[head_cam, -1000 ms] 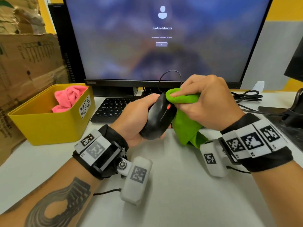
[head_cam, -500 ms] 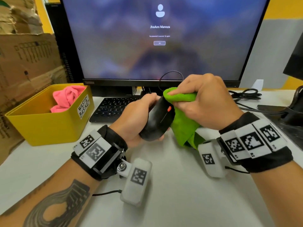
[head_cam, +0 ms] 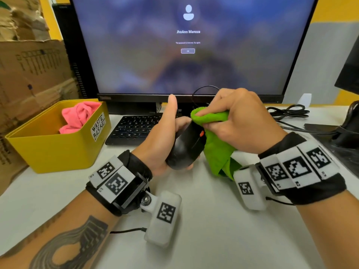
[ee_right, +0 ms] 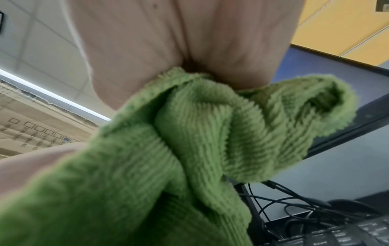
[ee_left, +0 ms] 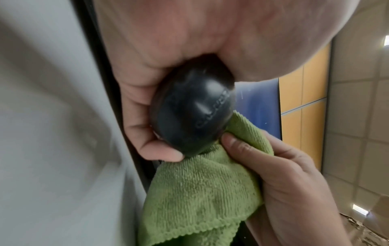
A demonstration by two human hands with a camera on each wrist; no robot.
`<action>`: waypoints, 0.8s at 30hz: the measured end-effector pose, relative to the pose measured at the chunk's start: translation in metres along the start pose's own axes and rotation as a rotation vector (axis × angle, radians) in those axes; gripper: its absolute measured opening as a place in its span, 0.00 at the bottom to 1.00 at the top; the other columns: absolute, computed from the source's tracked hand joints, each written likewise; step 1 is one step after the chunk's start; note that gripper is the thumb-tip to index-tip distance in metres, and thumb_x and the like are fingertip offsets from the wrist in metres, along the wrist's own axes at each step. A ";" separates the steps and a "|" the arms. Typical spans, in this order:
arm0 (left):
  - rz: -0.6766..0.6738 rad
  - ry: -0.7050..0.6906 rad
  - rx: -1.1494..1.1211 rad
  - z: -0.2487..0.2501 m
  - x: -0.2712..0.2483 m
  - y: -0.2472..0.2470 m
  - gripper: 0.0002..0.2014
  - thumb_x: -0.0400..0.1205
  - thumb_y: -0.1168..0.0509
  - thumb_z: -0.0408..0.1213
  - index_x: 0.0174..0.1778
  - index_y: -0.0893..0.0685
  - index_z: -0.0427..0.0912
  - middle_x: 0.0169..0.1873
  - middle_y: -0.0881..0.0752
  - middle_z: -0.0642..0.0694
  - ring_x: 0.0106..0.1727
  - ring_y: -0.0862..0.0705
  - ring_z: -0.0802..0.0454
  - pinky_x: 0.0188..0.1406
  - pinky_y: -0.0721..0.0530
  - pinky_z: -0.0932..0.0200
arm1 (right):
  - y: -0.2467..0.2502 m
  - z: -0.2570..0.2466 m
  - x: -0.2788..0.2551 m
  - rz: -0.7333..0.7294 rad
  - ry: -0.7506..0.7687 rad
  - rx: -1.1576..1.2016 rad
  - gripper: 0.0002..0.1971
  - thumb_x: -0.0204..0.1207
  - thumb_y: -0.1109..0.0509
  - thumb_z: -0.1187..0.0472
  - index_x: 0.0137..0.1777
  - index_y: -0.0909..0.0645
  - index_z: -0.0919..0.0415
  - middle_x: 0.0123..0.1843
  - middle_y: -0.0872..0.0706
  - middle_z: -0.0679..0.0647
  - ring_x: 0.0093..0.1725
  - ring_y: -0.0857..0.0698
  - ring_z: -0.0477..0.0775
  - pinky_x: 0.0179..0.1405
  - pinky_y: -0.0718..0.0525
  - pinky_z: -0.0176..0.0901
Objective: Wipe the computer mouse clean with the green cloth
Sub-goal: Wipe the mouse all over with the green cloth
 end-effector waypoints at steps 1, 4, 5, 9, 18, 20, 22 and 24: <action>-0.007 0.003 -0.007 0.000 0.000 0.000 0.51 0.83 0.63 0.77 0.70 0.16 0.34 0.50 0.14 0.34 0.39 0.16 0.42 0.31 0.17 0.55 | -0.002 -0.002 -0.001 -0.009 0.008 0.011 0.08 0.73 0.18 0.59 0.50 0.05 0.46 0.43 0.13 0.48 0.43 0.15 0.48 0.42 0.26 0.35; -0.029 0.002 -0.102 0.002 -0.002 0.002 0.50 0.80 0.62 0.80 0.61 0.15 0.37 0.40 0.16 0.36 0.34 0.18 0.44 0.30 0.20 0.58 | -0.012 -0.020 -0.004 -0.089 0.122 0.074 0.10 0.72 0.19 0.63 0.51 0.05 0.49 0.44 0.14 0.49 0.44 0.15 0.47 0.44 0.20 0.34; -0.031 0.002 -0.143 0.003 -0.002 0.003 0.48 0.79 0.61 0.81 0.61 0.18 0.40 0.38 0.19 0.36 0.33 0.19 0.43 0.30 0.22 0.58 | -0.016 -0.027 -0.006 -0.125 0.163 0.084 0.12 0.71 0.19 0.64 0.51 0.05 0.49 0.45 0.14 0.49 0.44 0.15 0.48 0.46 0.18 0.37; -0.027 0.000 -0.143 0.004 -0.001 0.005 0.56 0.75 0.61 0.84 0.63 0.18 0.33 0.42 0.21 0.31 0.36 0.21 0.40 0.32 0.22 0.56 | -0.017 -0.028 -0.004 -0.153 0.161 0.088 0.12 0.71 0.19 0.64 0.50 0.05 0.46 0.45 0.13 0.47 0.45 0.14 0.47 0.48 0.17 0.38; -0.109 0.035 0.077 0.002 -0.003 0.000 0.65 0.71 0.61 0.87 0.63 0.21 0.21 0.53 0.20 0.36 0.47 0.26 0.36 0.39 0.25 0.50 | -0.005 -0.017 -0.003 -0.127 0.062 -0.100 0.17 0.69 0.26 0.66 0.53 0.07 0.46 0.48 0.16 0.50 0.50 0.16 0.54 0.50 0.15 0.52; -0.086 0.011 0.036 0.006 -0.004 -0.002 0.58 0.77 0.63 0.83 0.52 0.17 0.24 0.42 0.18 0.32 0.37 0.19 0.39 0.32 0.21 0.57 | -0.010 -0.032 -0.006 -0.182 0.137 -0.074 0.17 0.68 0.29 0.66 0.52 0.07 0.47 0.48 0.17 0.49 0.50 0.18 0.52 0.50 0.15 0.52; -0.040 -0.015 0.030 0.008 -0.006 -0.003 0.51 0.80 0.62 0.79 0.44 0.17 0.29 0.31 0.17 0.34 0.30 0.16 0.43 0.27 0.18 0.61 | -0.015 -0.043 -0.009 -0.255 0.182 -0.066 0.18 0.67 0.31 0.67 0.50 0.07 0.46 0.47 0.19 0.47 0.49 0.19 0.53 0.49 0.16 0.54; -0.016 -0.020 0.047 0.009 -0.006 -0.001 0.51 0.79 0.61 0.79 0.45 0.17 0.30 0.30 0.19 0.35 0.31 0.17 0.43 0.28 0.20 0.59 | -0.016 -0.043 -0.007 -0.284 0.165 -0.079 0.19 0.68 0.33 0.65 0.51 0.08 0.43 0.47 0.20 0.47 0.49 0.19 0.56 0.49 0.17 0.56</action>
Point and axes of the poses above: each hand's wrist, its own x-axis towards the middle knuckle, its own y-axis out of the back of the hand, z = x × y, the point moved 2 cm from there along x, towards the middle knuckle
